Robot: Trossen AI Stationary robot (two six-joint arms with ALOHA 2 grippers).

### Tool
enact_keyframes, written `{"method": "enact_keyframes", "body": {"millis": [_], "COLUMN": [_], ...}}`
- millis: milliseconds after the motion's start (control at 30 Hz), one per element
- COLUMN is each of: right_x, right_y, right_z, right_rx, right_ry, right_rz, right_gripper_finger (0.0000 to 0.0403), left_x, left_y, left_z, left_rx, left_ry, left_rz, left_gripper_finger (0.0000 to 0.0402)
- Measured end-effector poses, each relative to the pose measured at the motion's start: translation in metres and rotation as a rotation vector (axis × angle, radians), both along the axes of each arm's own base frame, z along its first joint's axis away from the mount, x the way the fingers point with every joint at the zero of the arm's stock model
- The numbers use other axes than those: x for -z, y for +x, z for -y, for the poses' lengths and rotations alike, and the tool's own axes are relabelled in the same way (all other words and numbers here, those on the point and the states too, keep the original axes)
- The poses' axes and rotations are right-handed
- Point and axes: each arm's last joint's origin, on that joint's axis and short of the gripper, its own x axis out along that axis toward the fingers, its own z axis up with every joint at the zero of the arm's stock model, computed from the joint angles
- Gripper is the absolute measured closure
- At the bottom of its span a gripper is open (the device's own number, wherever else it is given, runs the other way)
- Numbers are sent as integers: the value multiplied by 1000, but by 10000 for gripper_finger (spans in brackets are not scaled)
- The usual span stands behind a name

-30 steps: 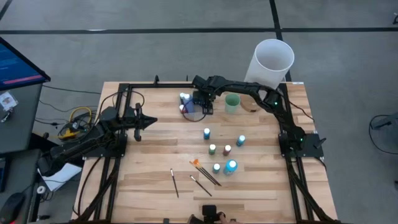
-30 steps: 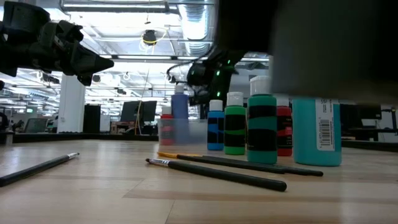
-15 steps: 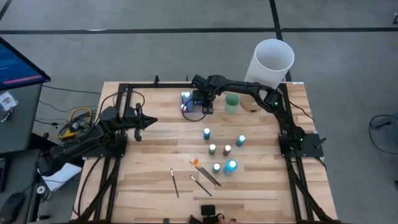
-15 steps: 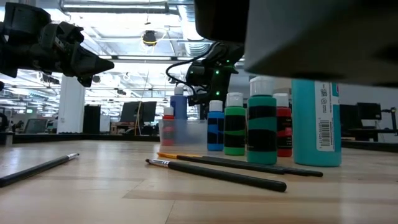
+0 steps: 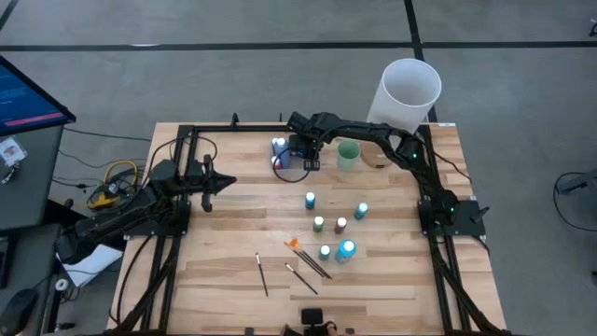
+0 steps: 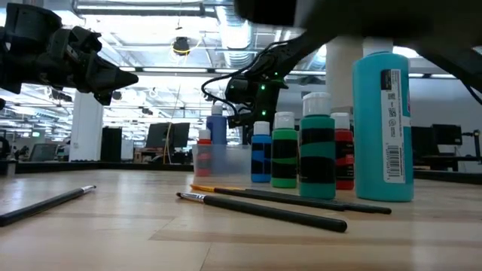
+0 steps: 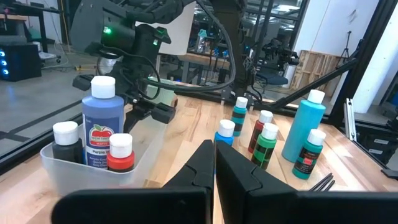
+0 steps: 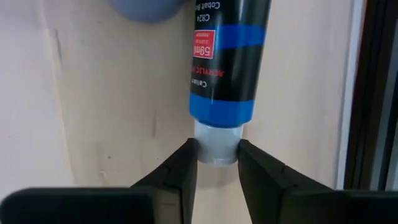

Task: Pick & Place Paint Supplies
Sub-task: Put the small bottom blue paint bottle into the transparent bin

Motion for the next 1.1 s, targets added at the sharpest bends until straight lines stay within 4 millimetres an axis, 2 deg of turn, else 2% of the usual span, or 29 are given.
{"method": "enact_keyframes", "body": {"millis": [267,600,700,800,1100], "right_x": [-17,-19,-19,-20,-15], "right_y": [-1,2,2,2,-1], "right_z": [-3,-10,-10,-8,2], "right_rx": [6,-29,-30,-27,4], "right_ry": [2,1,0,-8,-28], "right_rz": [12,2,3,4,-1], "right_gripper_finger": [322,366,369,351,246], "left_x": [0,0,0,0,0], "left_y": [0,0,0,0,0], "left_z": [0,0,0,0,0], "left_rx": [0,0,0,0,0], "left_ry": [0,0,-1,-1,-1], "left_rz": [-1,-1,-1,-1,-1], "left_gripper_finger": [401,401,401,401,401]}}
